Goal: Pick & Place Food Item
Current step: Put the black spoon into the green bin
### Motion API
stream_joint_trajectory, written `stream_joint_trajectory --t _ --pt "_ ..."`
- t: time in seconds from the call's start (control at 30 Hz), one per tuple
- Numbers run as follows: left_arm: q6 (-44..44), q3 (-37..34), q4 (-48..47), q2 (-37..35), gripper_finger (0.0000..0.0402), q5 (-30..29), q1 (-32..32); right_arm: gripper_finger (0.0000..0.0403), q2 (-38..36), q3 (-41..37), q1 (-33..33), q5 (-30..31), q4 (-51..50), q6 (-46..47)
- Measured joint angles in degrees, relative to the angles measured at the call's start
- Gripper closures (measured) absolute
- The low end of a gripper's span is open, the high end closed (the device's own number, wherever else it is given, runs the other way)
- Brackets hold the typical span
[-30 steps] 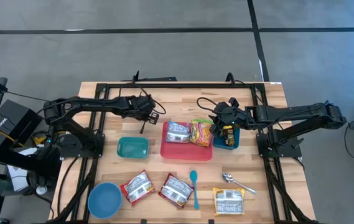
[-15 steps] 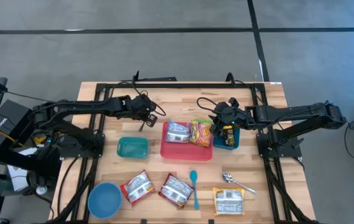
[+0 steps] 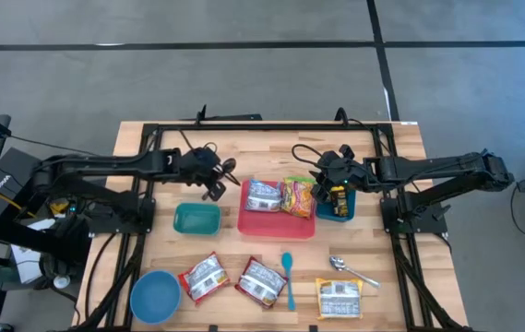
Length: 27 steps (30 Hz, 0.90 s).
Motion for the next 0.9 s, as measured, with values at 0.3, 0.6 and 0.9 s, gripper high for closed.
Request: stream_joint_trajectory --t 0.3,0.6,0.9 --pt "0.0 0.0 0.3 -1.4 0.0396 0.9 -2.9 0.0287 0.0 0.0 0.0 0.0 0.0 0.0" --pt "3.0 0.0 6.7 -0.9 0.0396 8.1 -2.5 0.0287 0.0 0.0 0.0 0.2 2.2 -5.5" --pt "5.0 0.0 17.6 -0.9 0.0396 19.2 0.0 0.0287 0.0 0.0 0.0 -0.1 8.1 -17.3"
